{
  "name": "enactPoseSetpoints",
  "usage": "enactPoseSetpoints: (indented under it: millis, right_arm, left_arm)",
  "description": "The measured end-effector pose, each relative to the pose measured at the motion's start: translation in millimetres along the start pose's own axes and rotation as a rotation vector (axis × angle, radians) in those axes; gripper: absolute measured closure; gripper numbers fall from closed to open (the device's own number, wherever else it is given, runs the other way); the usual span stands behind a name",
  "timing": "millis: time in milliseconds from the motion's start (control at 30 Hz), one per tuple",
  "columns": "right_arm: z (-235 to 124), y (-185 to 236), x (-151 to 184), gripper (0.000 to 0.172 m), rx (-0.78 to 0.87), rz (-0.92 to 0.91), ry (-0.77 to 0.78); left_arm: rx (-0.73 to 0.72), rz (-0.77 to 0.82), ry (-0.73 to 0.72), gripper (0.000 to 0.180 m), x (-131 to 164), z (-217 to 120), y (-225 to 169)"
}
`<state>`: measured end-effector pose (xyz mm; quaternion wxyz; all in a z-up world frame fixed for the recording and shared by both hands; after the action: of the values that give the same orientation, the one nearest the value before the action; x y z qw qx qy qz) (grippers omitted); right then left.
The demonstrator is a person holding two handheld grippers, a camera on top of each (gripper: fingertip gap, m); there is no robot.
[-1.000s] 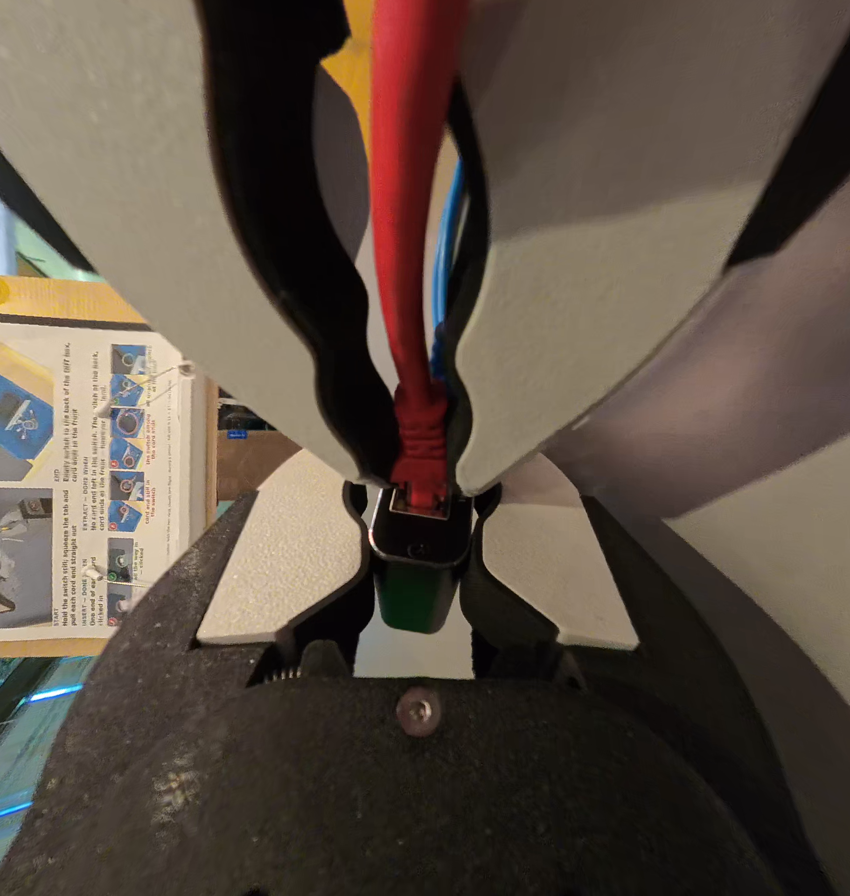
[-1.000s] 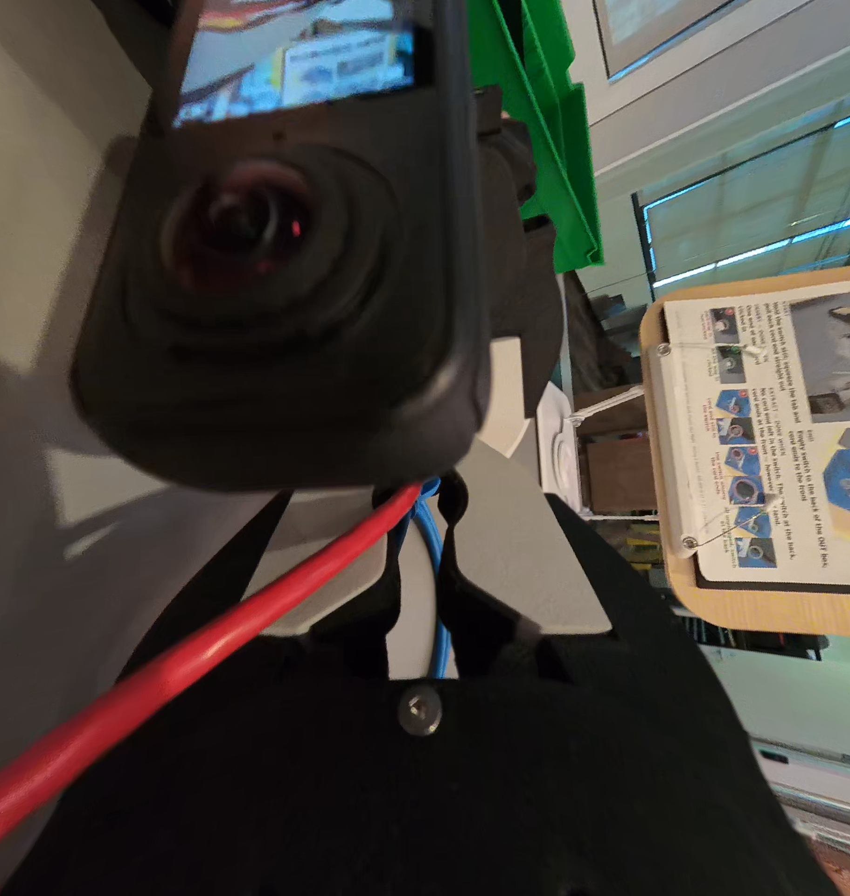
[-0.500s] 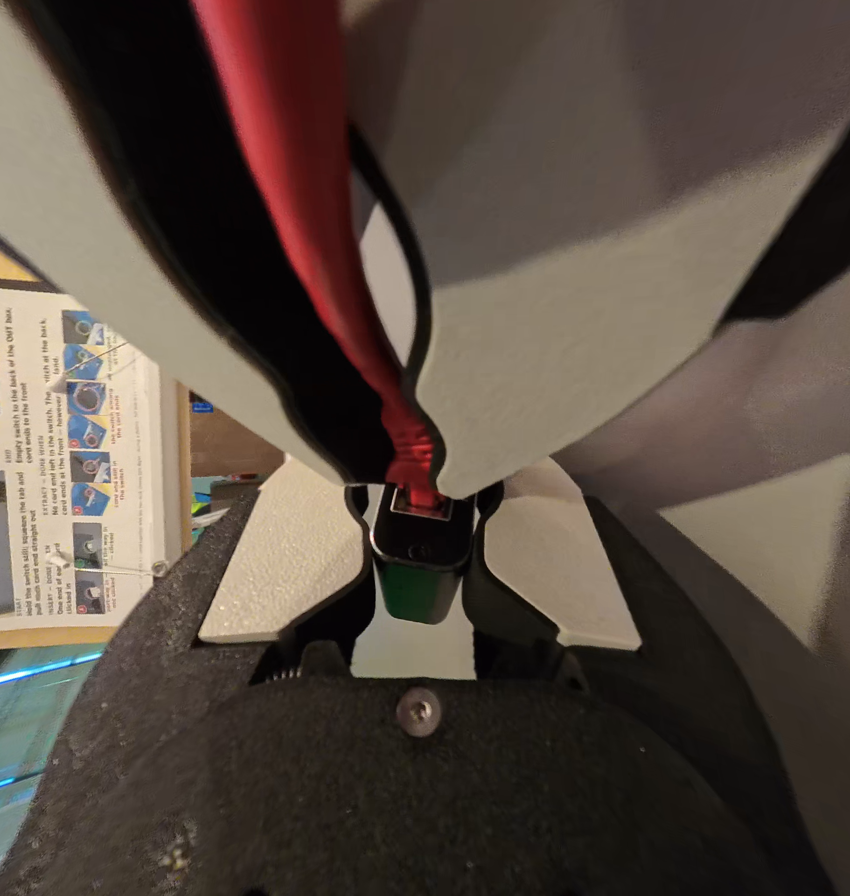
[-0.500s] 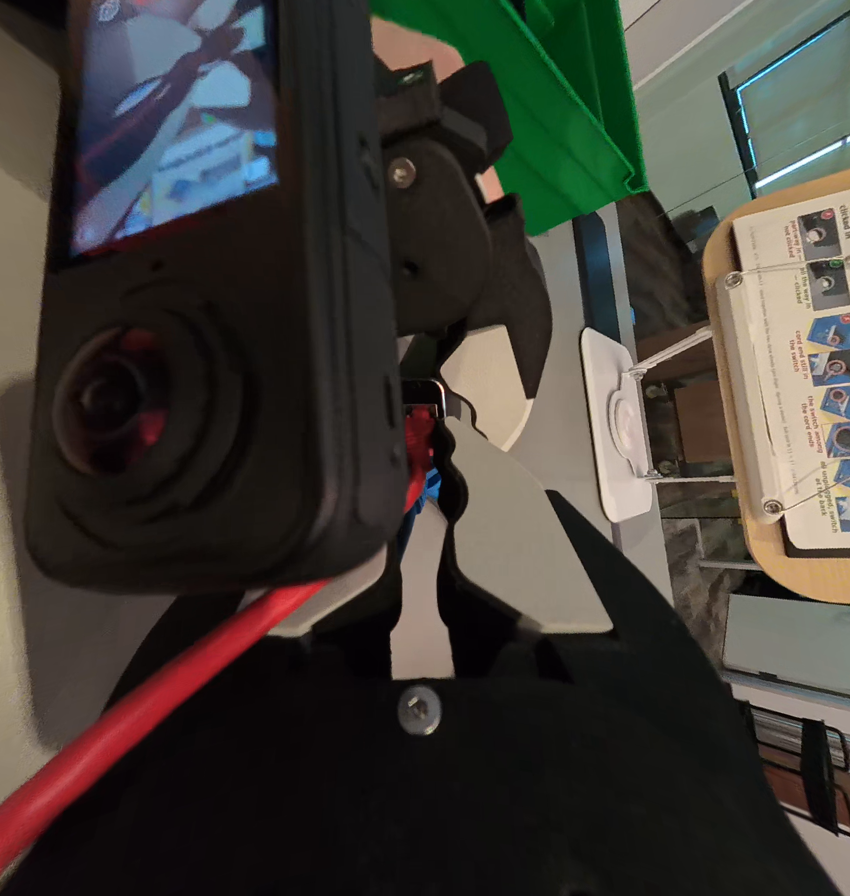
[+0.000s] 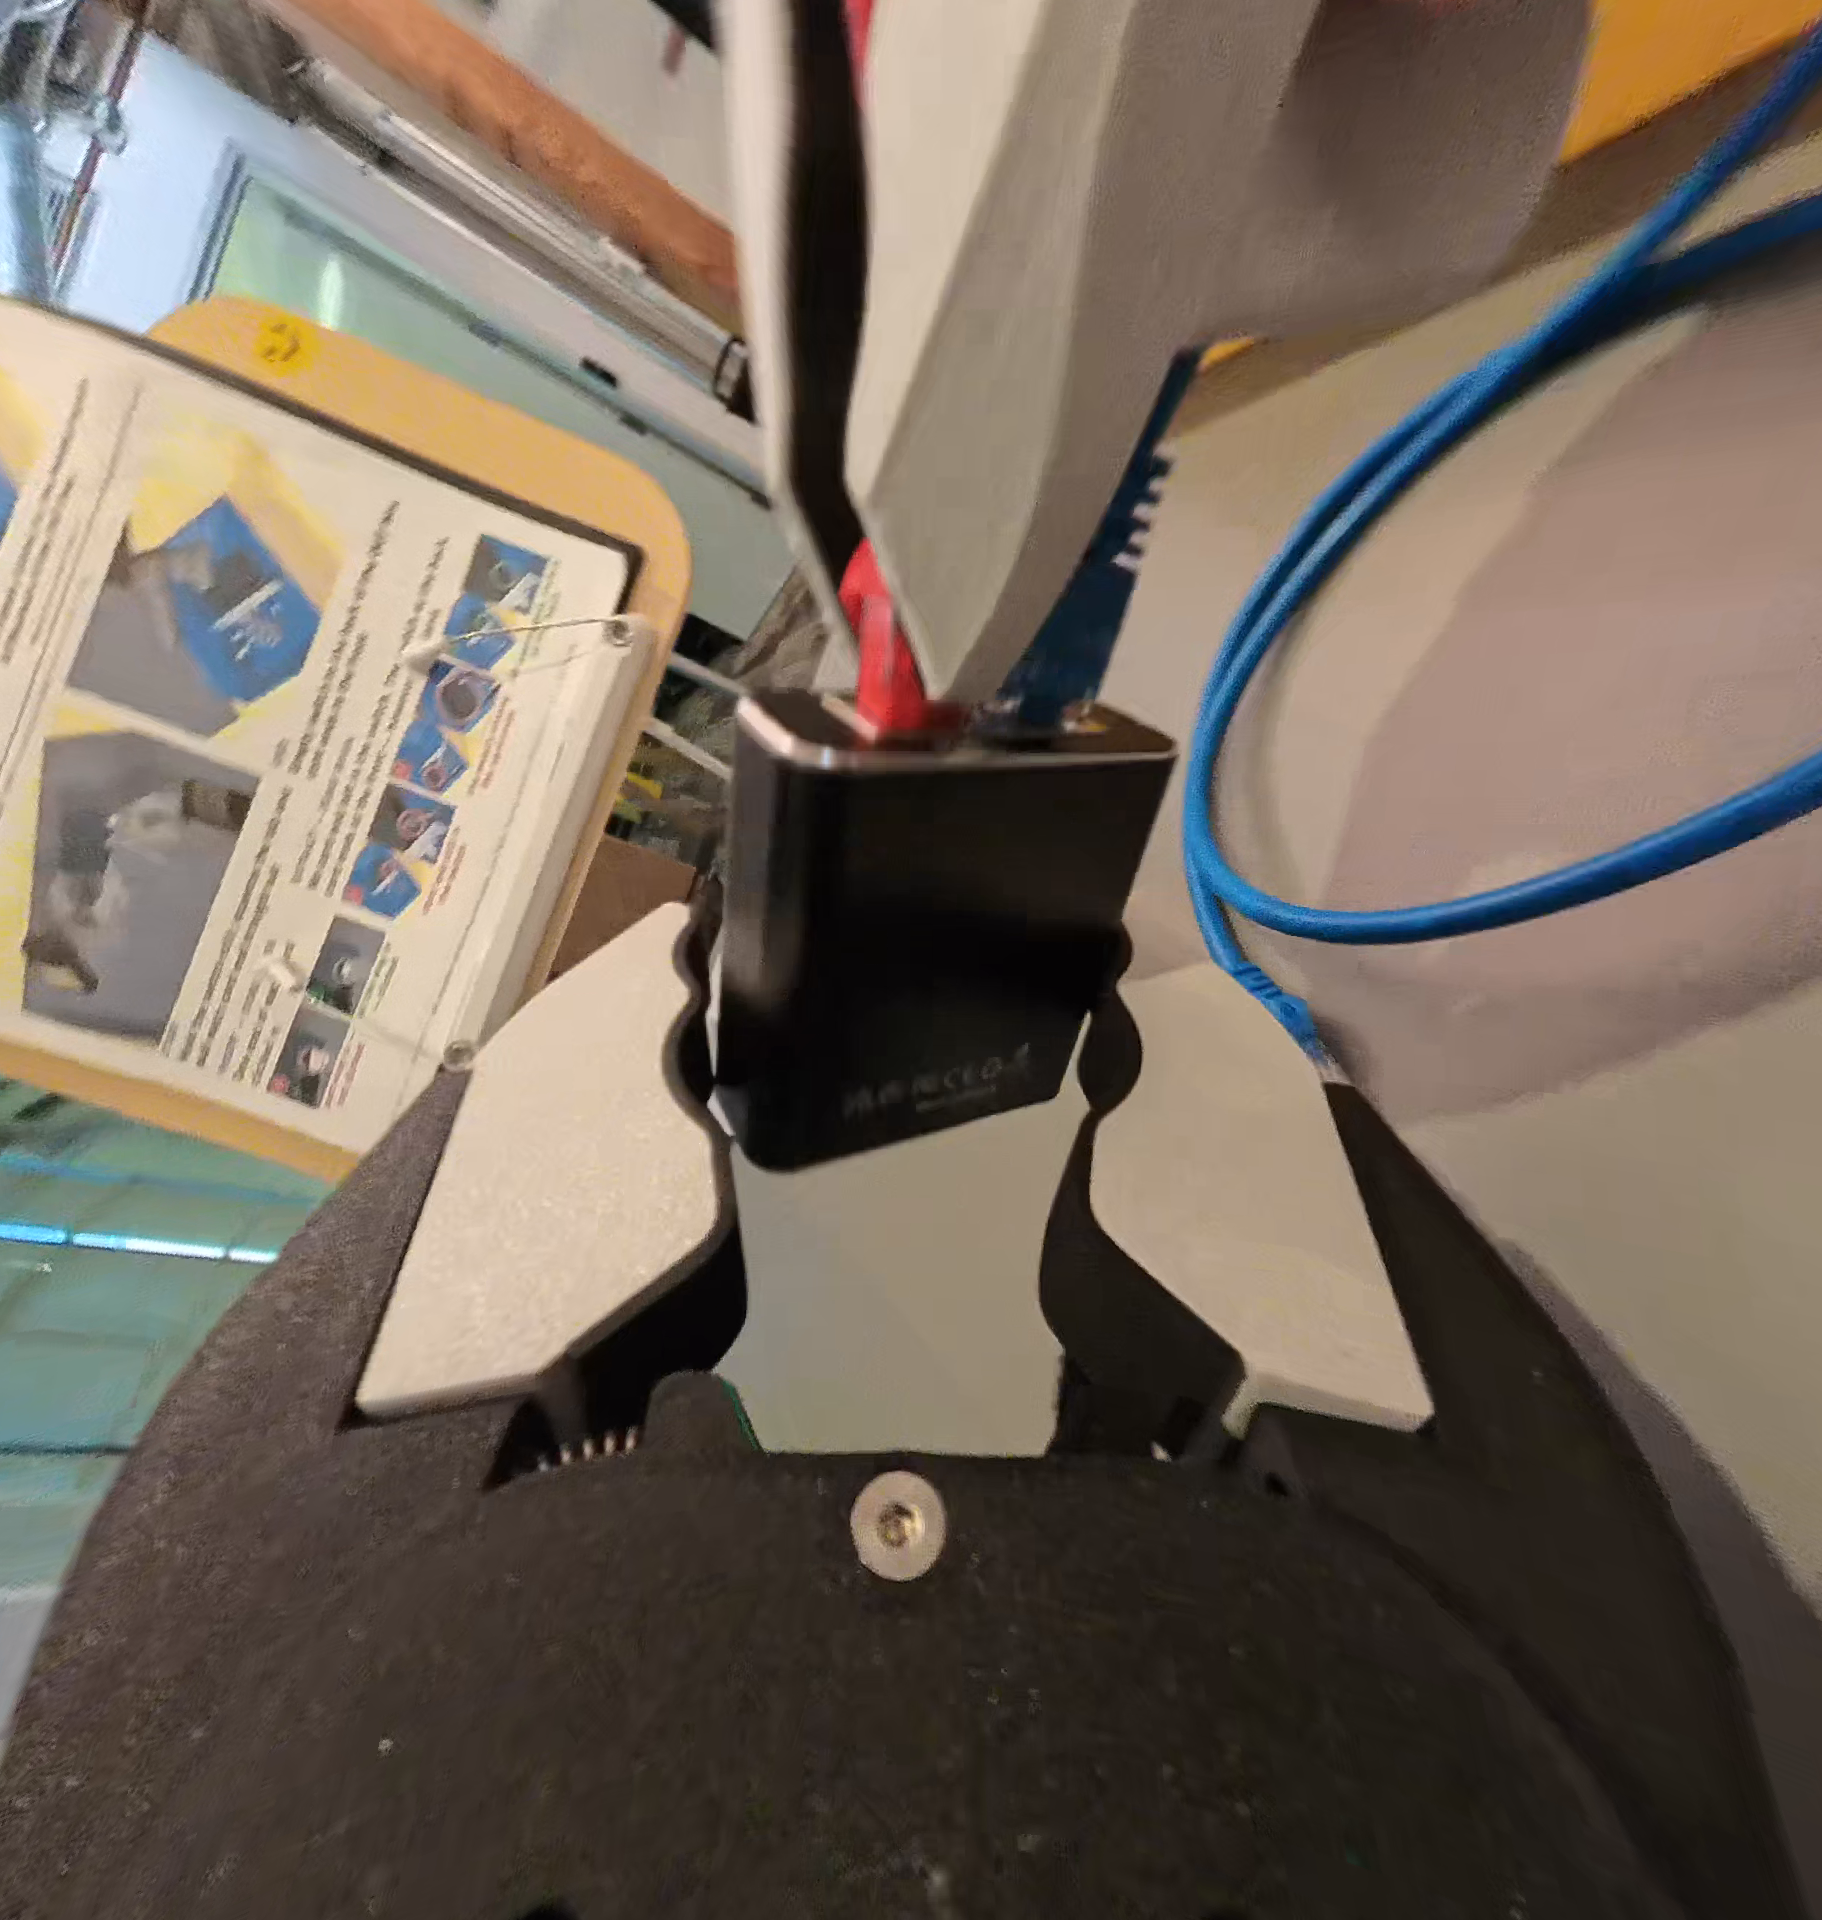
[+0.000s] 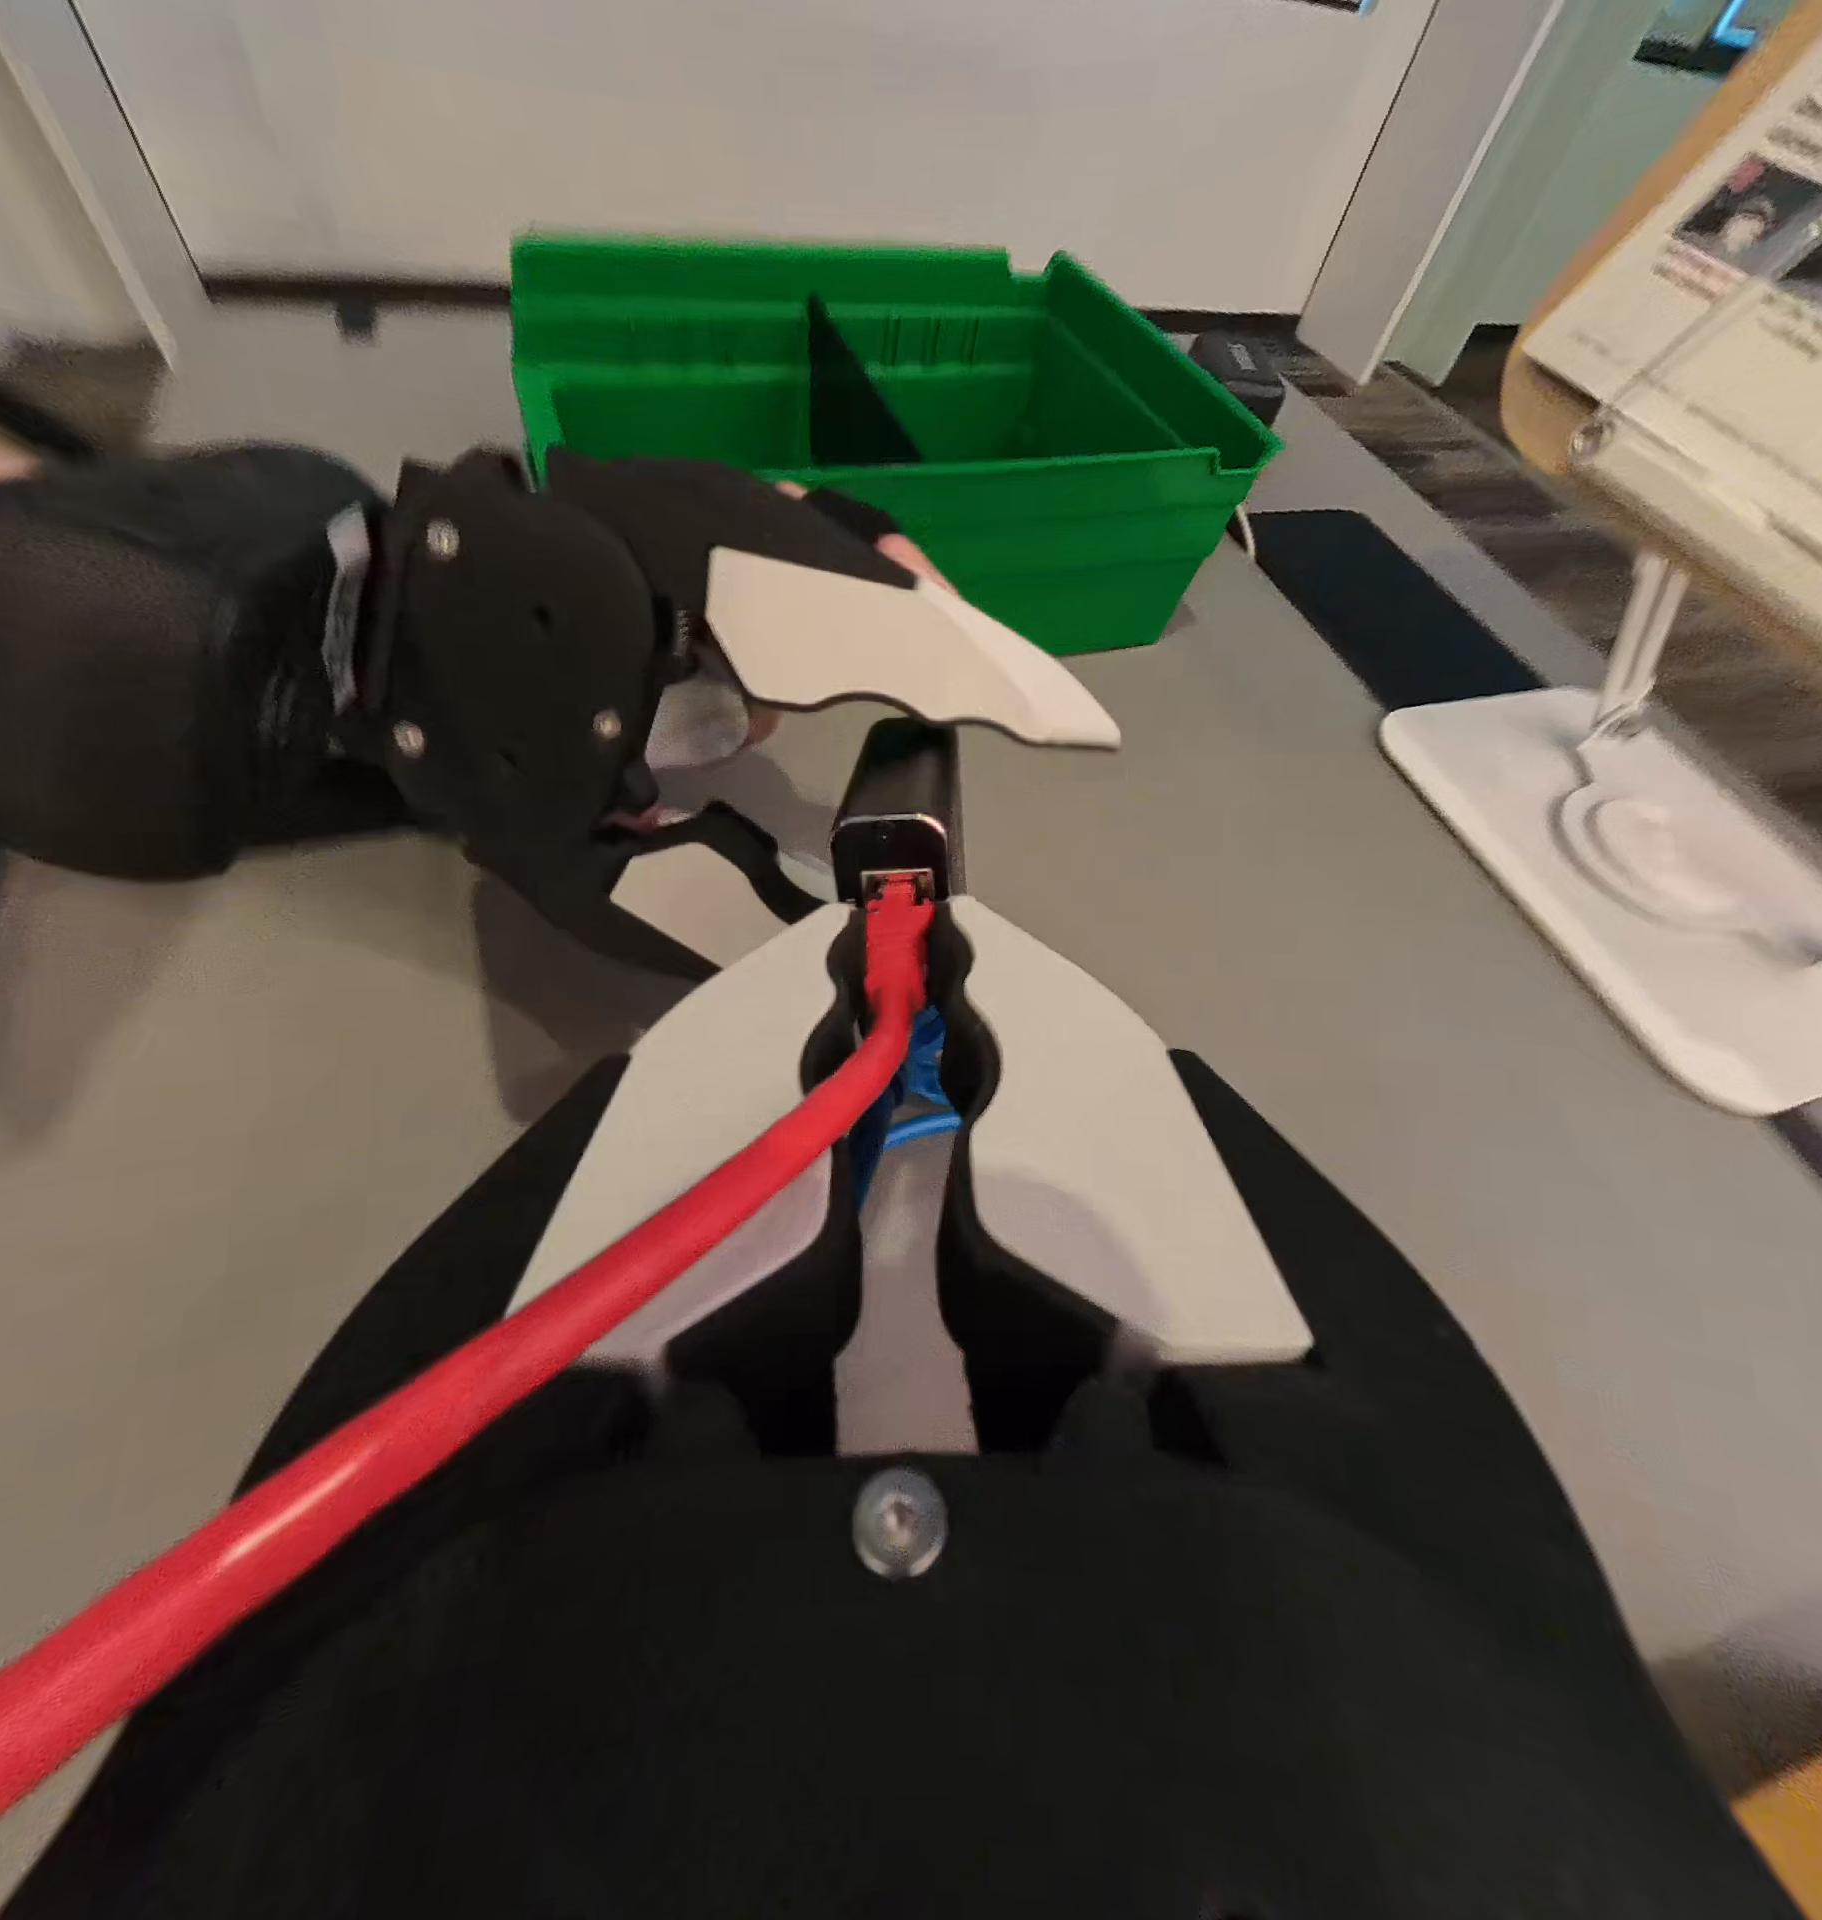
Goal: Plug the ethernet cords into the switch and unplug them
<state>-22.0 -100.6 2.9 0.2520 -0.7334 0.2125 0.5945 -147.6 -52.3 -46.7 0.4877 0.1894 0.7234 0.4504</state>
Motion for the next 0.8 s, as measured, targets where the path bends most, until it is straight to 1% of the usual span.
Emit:
enactPoseSetpoints:
  millis: [67, 167, 233, 300, 400, 500, 567, 600, 700, 800]
  right_arm:
    - [-5.2, -8.4, -0.9, 0.16, 0.015, 0.179, -0.069]
    - [-10.3, -21.5, 2.8, 0.16, 0.022, 0.44, -0.149]
    - [-9.8, -25.7, 7.2, 0.16, -0.013, 0.611, -0.212]
    - [-7.0, -27.3, 13.4, 0.159, -0.031, 0.747, -0.258]
    - [0.1, -26.1, 23.9, 0.159, -0.017, 0.808, -0.228]
    - [8.8, -18.8, 29.1, 0.159, -0.058, 0.835, -0.191]
    - [13.7, -15.3, 32.9, 0.159, -0.062, 0.849, -0.17]
    - [14.4, -15.5, 35.6, 0.159, -0.056, 0.858, -0.162]
    - [15.8, -15.8, 46.1, 0.159, -0.07, 0.936, -0.174]
    - [17.0, -13.8, 52.2, 0.159, -0.05, 0.954, -0.174]
  left_arm:
    - [-0.058, -0.009, -0.008, 0.107, -1.6, -3.2, 5.9]
    - [-0.104, 0.073, -0.016, 0.101, -5.4, -4.2, 5.0]
    - [-0.137, 0.128, 0.0, 0.09, -6.7, -1.9, 4.5]
    - [-0.17, 0.197, 0.014, 0.09, -6.3, 0.1, 6.4]
    - [-0.179, 0.327, -0.007, 0.099, -10.1, -0.4, 4.4]
    - [-0.116, 0.349, -0.006, 0.098, -13.7, 3.9, -3.4]
    - [-0.06, 0.372, 0.032, 0.104, -11.9, 7.9, -8.8]
    - [-0.042, 0.381, 0.048, 0.103, -9.6, 9.2, -10.9]
    - [0.009, 0.364, 0.055, 0.105, -5.7, 10.5, -15.1]
    - [0.009, 0.422, 0.076, 0.104, -1.1, 11.8, -20.6]
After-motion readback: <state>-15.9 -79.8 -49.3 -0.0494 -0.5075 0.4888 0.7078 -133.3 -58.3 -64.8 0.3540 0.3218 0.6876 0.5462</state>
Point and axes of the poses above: each gripper's, where its closed fingertips meet, z out along the fingers, x out of its underside, y = z × x across the jaws, the point moved 9 cm from there along -z, back along the fingers, and after that the axes turned 12 degrees about -y, right-handed, at the moved point
